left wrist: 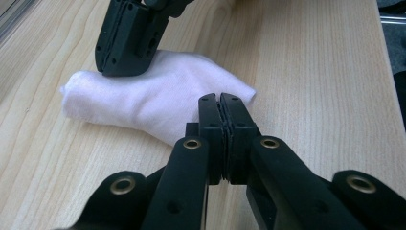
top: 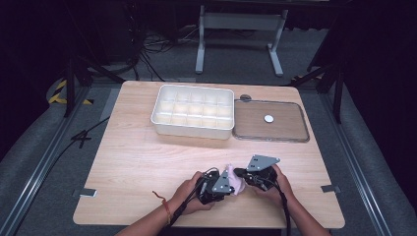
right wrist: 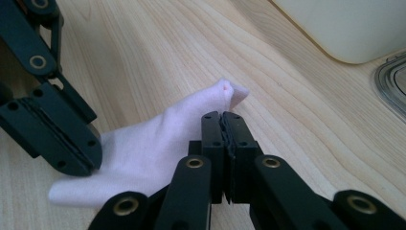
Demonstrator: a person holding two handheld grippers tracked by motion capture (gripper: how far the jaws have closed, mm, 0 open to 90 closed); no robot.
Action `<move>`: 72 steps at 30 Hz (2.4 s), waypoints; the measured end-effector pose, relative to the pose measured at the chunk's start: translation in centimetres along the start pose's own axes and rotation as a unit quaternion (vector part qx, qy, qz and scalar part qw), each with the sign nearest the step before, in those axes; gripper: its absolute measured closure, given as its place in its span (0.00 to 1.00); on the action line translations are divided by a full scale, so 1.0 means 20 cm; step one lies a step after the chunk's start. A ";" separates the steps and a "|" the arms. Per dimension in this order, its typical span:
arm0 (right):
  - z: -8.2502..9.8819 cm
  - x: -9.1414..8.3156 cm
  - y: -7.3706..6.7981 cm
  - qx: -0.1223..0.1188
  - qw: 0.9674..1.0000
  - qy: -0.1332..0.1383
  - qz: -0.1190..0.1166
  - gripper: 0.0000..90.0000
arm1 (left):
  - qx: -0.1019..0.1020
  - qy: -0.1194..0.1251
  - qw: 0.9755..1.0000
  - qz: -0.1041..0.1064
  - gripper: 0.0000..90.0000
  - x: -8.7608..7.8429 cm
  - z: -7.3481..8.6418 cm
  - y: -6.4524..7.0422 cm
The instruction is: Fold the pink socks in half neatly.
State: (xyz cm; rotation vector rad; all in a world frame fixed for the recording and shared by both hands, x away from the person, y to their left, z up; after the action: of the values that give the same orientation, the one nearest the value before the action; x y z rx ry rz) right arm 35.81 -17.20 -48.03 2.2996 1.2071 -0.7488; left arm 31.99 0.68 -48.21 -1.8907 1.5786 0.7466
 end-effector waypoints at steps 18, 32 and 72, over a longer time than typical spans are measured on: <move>0.00 0.00 -0.01 -0.001 1.000 0.003 0.005 0.98 | 0.001 0.027 1.000 0.015 0.94 0.03 -0.07 -0.02; 0.00 0.00 0.00 -0.002 1.000 -0.004 0.012 0.95 | -0.020 0.032 0.999 0.020 0.97 0.06 -0.03 0.00; 0.01 -0.03 -0.01 0.003 1.000 -0.001 0.000 0.98 | -0.010 0.025 0.999 0.036 0.88 0.01 -0.07 0.04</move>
State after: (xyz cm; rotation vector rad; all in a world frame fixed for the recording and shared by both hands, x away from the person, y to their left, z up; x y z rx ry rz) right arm 35.25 -17.67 -47.84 2.3028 1.2052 -0.7553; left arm 31.29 -0.54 -47.48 -1.8893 1.6846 0.7529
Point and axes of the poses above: each handheld gripper's, and its own axes: x roughly forward along the jaws, z roughly out of its underside, y roughly to its right, the point moved 2 cm from there along x, roughly forward along the jaws, and after that the axes turned 3 degrees about z, right-handed, at the moved point
